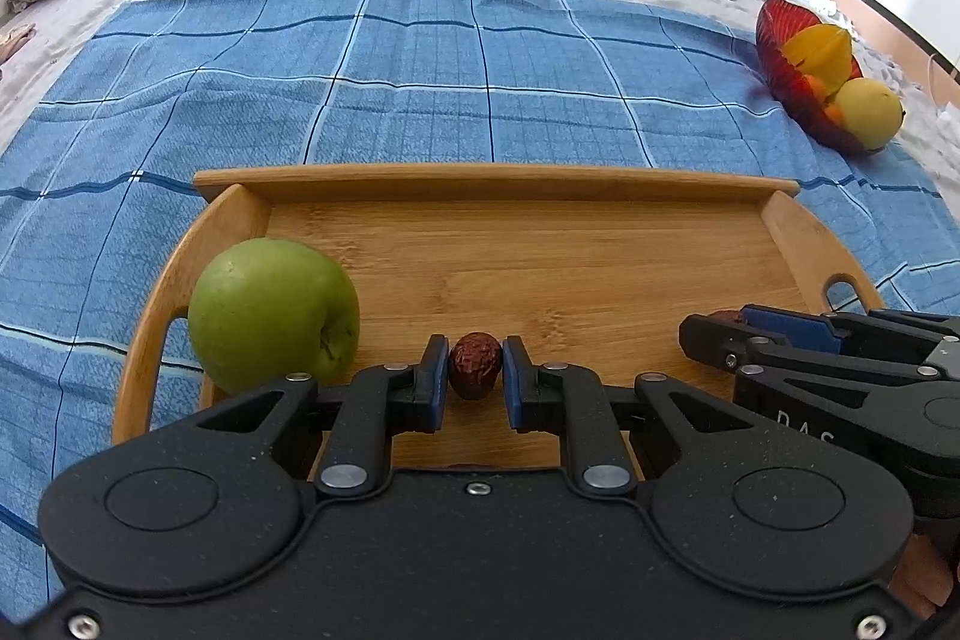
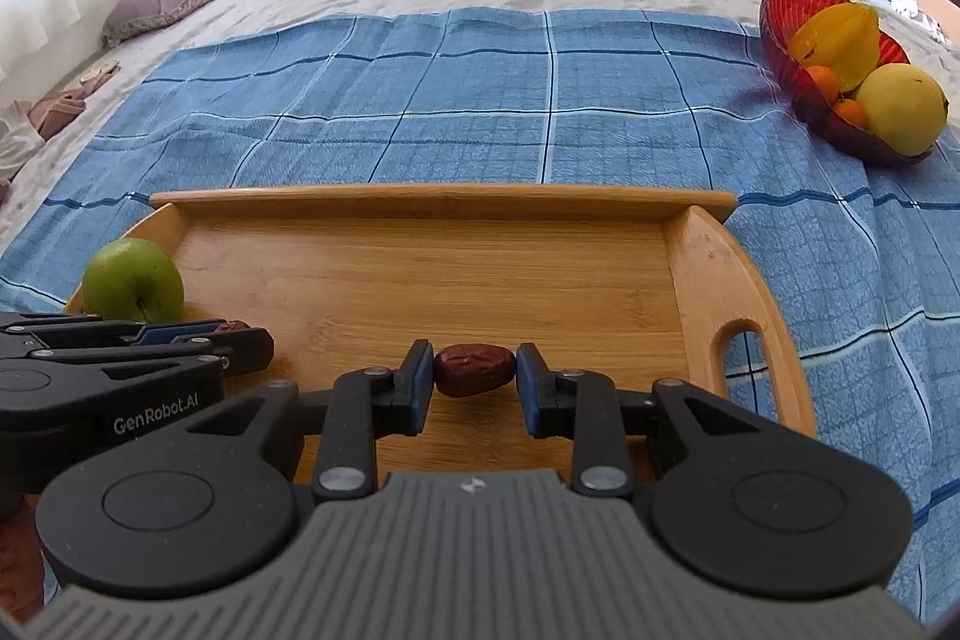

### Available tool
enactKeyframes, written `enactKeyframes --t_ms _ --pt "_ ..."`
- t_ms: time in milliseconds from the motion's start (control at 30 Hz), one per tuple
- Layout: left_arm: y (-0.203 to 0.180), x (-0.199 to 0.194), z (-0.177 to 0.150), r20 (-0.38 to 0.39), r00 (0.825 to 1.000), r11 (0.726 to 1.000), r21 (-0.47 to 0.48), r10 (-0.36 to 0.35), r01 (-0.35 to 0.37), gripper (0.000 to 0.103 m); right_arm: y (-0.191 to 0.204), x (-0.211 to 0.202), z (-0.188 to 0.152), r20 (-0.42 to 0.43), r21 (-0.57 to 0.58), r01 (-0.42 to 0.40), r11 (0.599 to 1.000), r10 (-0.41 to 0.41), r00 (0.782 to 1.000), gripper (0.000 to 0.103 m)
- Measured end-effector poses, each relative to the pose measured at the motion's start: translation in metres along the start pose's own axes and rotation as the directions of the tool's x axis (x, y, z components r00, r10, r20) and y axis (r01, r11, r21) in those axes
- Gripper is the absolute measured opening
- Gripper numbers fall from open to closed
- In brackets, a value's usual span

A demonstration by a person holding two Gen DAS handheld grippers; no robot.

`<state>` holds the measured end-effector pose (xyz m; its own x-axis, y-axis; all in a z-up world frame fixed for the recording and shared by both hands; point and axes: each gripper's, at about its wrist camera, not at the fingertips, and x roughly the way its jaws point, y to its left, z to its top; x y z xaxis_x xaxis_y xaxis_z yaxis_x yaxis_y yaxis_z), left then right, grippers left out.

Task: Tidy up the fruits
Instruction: 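Lower the held date with the left gripper while the right lowers its date toward the tray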

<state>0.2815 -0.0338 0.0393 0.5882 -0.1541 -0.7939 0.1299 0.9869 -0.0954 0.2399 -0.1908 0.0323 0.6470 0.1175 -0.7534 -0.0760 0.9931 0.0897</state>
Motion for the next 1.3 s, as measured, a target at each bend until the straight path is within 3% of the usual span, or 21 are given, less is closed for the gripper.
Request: enactKeyframes --t_ms 933,1300 --pt "0.0006 0.0004 -0.002 0.016 1.0 1.0 0.014 -0.001 0.0 0.019 0.0079 0.0066 0.0 -0.018 -0.045 0.017 0.999 -0.018 1.0 0.037" --pt "0.0022 -0.0006 -0.0018 0.009 1.0 1.0 0.008 0.003 -0.004 0.019 0.0061 0.0045 0.0006 -0.013 -0.035 0.008 0.999 -0.008 1.0 0.046"
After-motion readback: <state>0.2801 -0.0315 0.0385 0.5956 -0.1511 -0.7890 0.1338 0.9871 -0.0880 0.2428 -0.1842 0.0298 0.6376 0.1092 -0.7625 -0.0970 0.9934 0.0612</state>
